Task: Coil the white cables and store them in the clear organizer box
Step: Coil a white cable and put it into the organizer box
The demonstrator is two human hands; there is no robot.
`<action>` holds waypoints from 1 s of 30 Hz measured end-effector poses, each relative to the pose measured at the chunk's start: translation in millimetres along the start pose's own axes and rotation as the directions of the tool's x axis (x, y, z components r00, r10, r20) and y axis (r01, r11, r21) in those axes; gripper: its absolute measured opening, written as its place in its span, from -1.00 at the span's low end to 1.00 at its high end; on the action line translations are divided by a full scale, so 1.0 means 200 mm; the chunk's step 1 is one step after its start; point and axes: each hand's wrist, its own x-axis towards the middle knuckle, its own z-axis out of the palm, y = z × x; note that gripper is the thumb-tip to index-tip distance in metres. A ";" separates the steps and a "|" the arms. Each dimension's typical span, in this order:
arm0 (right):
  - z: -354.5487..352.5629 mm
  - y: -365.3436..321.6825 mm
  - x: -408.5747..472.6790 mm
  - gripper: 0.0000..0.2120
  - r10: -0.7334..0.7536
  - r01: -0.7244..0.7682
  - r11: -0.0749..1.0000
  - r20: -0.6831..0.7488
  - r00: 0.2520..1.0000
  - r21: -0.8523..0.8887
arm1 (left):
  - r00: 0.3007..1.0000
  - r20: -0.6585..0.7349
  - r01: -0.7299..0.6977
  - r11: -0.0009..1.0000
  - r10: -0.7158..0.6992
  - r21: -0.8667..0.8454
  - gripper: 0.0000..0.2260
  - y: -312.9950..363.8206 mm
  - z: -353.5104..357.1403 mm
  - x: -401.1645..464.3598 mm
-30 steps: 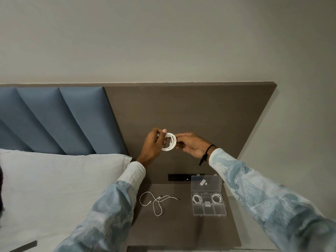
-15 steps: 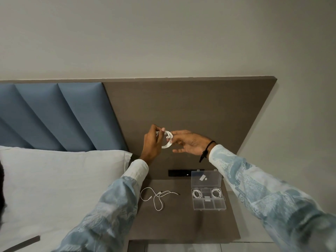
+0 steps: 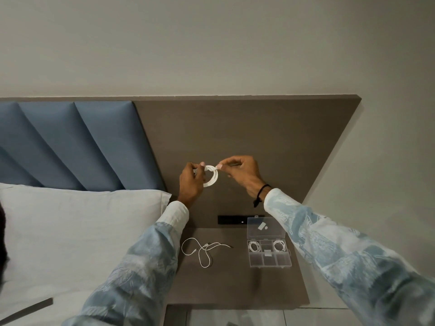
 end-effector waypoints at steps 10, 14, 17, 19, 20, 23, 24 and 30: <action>0.02 0.08 -0.08 -0.89 0.420 -0.483 0.807 0.244 0.874 0.340 | 0.994 -0.006 0.103 0.952 -0.109 -0.289 -0.76 -0.02 0.05 -0.02; 0.00 0.09 -0.07 -0.76 0.434 -0.520 0.773 0.294 0.852 0.364 | 0.992 0.081 0.113 0.958 -0.094 -0.262 -0.78 -0.02 0.08 -0.04; -0.05 0.12 -0.06 -0.83 0.453 -0.526 0.783 0.276 0.848 0.332 | 0.989 0.121 0.112 0.967 -0.085 -0.231 -0.76 -0.04 0.09 -0.04; -0.07 0.15 -0.07 -0.80 0.463 -0.530 0.789 0.266 0.846 0.311 | 0.979 0.185 0.125 0.972 -0.087 -0.200 -0.74 -0.07 0.11 -0.04; -0.08 0.17 -0.07 -0.79 0.470 -0.531 0.788 0.252 0.846 0.312 | 0.969 0.227 0.145 0.971 -0.101 -0.188 -0.73 -0.09 0.12 -0.03; -0.11 0.19 -0.08 -0.70 0.487 -0.534 0.782 0.218 0.846 0.323 | 0.945 0.297 0.205 0.956 -0.137 -0.210 -0.80 -0.10 0.10 -0.04; -0.12 0.19 -0.09 -0.67 0.493 -0.534 0.785 0.207 0.845 0.314 | 0.937 0.318 0.221 0.951 -0.145 -0.218 -0.80 -0.11 0.09 -0.05; -0.17 0.42 -0.12 -0.67 0.571 -0.585 0.791 0.127 0.811 0.179 | 0.896 0.337 0.350 0.927 -0.289 -0.138 -0.85 -0.24 0.23 -0.10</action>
